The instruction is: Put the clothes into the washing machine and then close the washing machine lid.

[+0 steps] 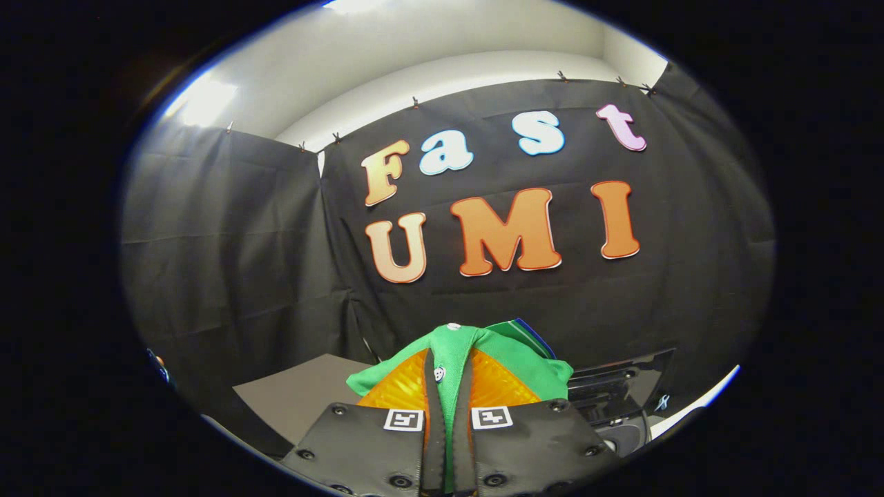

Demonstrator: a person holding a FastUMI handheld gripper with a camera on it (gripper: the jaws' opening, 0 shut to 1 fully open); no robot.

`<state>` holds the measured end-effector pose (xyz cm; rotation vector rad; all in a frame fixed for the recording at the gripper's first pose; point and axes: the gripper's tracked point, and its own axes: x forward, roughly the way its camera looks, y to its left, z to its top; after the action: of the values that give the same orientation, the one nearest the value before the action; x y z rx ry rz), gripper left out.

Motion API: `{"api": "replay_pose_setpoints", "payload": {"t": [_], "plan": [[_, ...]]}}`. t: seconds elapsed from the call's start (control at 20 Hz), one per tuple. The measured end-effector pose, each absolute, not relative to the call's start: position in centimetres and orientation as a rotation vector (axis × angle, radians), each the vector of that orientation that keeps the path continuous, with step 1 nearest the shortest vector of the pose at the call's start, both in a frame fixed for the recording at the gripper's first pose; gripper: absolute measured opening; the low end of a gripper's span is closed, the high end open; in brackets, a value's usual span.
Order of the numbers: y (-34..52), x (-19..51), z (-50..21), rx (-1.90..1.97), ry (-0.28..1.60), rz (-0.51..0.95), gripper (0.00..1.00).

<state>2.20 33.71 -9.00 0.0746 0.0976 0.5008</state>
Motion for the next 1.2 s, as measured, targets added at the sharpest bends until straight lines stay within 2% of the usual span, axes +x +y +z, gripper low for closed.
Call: {"api": "replay_pose_setpoints", "payload": {"t": [0.55, 1.2], "plan": [[21.4, 7.2, -14.1, 0.040, 0.199, 0.363, 0.12], [18.7, 10.1, -34.1, 0.037, 0.604, 0.336, 0.12]]}}
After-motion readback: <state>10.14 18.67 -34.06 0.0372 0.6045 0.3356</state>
